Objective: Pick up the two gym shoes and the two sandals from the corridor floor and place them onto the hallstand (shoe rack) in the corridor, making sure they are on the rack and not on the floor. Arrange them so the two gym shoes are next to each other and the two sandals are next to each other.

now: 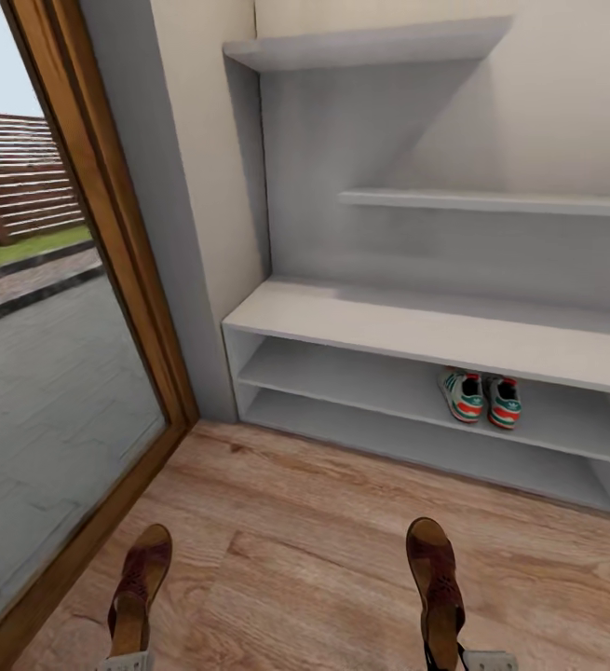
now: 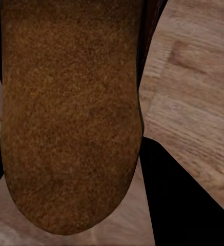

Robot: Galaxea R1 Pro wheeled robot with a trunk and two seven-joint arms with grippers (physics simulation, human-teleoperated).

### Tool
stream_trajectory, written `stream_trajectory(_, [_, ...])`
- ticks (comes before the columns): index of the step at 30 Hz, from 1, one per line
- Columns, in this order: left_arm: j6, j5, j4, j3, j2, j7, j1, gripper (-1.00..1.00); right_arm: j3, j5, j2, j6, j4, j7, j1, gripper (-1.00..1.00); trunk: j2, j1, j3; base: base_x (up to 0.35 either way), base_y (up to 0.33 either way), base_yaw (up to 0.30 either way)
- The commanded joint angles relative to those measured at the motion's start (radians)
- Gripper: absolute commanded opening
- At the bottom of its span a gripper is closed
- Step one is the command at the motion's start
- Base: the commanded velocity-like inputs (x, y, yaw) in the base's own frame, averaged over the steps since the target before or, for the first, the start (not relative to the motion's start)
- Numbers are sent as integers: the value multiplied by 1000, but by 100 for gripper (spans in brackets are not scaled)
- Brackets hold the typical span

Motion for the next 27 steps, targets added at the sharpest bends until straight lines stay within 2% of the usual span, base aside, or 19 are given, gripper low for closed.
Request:
stream_trajectory(1, [-3,-13,1,9,0,-3,-1,-100,-8,-2,1,-3,0,10,-1,-100,0,0,-1,0,245,-266])
stream_trajectory(16, [-3,-13,1,9,0,-3,-1,-100,-8,-2,1,-3,0,10,-1,-100,0,0,-1,0,288,-266])
stream_trajectory(27, [-3,-13,1,9,1,-3,-1,-100,-8,-2,1,-3,0,10,-1,-100,0,0,-1,0,19,-266])
